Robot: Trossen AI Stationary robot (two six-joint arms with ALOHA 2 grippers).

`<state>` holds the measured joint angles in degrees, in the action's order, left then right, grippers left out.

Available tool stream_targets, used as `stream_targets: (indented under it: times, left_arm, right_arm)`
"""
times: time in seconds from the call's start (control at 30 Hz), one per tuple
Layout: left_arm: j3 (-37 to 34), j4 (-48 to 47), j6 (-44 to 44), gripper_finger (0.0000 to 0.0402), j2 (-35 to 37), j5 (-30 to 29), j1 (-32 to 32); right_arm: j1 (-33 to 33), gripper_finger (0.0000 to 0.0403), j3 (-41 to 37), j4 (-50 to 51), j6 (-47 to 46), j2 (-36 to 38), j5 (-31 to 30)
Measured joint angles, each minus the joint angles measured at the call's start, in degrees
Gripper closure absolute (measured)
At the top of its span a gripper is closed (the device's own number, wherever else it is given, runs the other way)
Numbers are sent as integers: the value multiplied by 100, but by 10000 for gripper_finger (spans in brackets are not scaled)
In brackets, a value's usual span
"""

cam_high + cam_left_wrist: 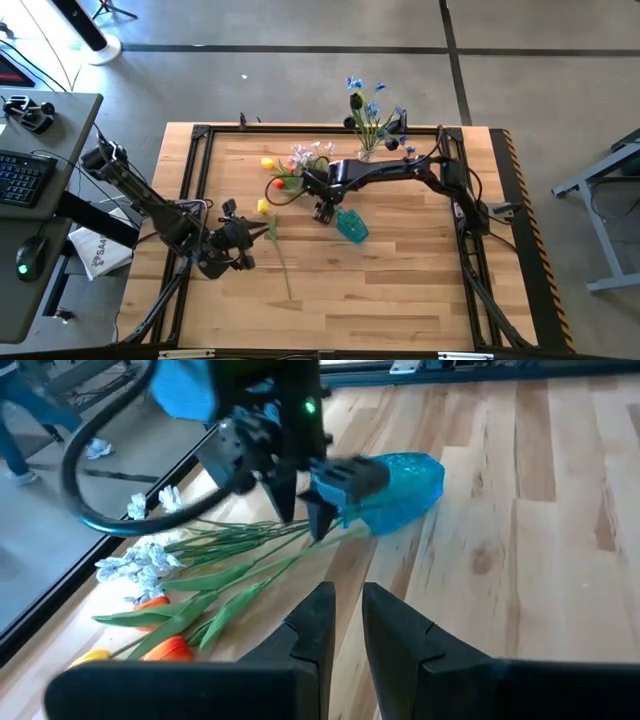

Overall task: Sort flowers into vase by color
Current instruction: Put the yellow tulip into the blue flower vase

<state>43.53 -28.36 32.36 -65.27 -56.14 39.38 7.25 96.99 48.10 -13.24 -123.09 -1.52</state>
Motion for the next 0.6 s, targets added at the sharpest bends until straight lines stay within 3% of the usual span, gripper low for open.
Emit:
stream_targets:
  times: [0.23,0.6]
  left_arm:
    - [0,88,-1,358,-502,3,-2]
    - [1,732,-461,358,-1261,21,-185]
  right_arm:
    - [313,93,66,366,-428,-21,-239]
    - [314,77,66,-43,-472,-273,368]
